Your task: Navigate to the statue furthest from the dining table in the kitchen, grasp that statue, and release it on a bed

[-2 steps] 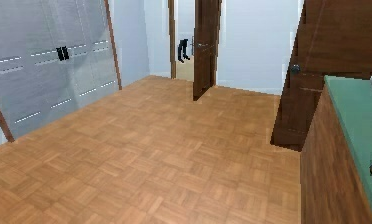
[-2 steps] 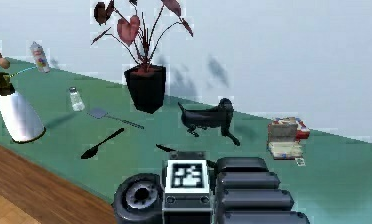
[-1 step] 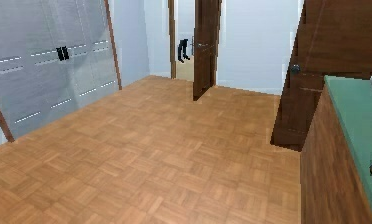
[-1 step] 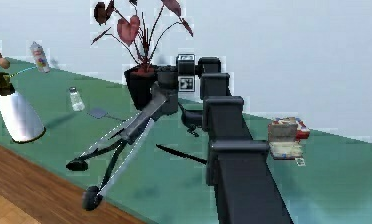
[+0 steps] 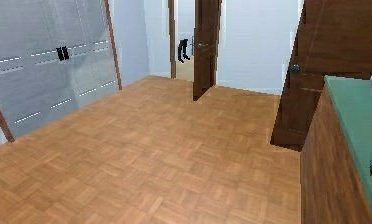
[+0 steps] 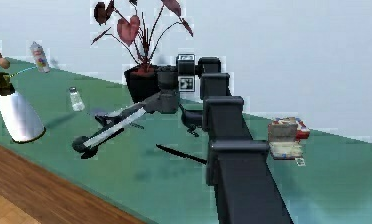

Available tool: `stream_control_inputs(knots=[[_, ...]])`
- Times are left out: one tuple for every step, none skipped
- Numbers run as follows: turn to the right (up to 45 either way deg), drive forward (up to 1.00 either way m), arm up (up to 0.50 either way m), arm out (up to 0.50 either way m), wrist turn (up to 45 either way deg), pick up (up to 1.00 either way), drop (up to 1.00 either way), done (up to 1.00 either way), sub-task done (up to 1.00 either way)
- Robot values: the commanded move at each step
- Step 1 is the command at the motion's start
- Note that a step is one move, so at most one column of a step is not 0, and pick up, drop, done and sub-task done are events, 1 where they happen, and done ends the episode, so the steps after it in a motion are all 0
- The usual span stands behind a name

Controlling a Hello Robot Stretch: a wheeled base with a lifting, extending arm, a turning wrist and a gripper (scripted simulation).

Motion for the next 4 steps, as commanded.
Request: stream_control_inputs(knots=[[0.0, 0.0, 0.0, 0.0, 45.0, 0.0, 0.0, 0.0, 0.0], [0.0, 0.0, 0.0, 0.0, 45.0, 0.0, 0.0, 0.0, 0.0], [0.0, 0.0, 0.0, 0.0, 45.0, 0.0, 0.0, 0.0, 0.0], [0.0, 0.0, 0.0, 0.0, 3.0, 0.0, 0.0, 0.0, 0.0]])
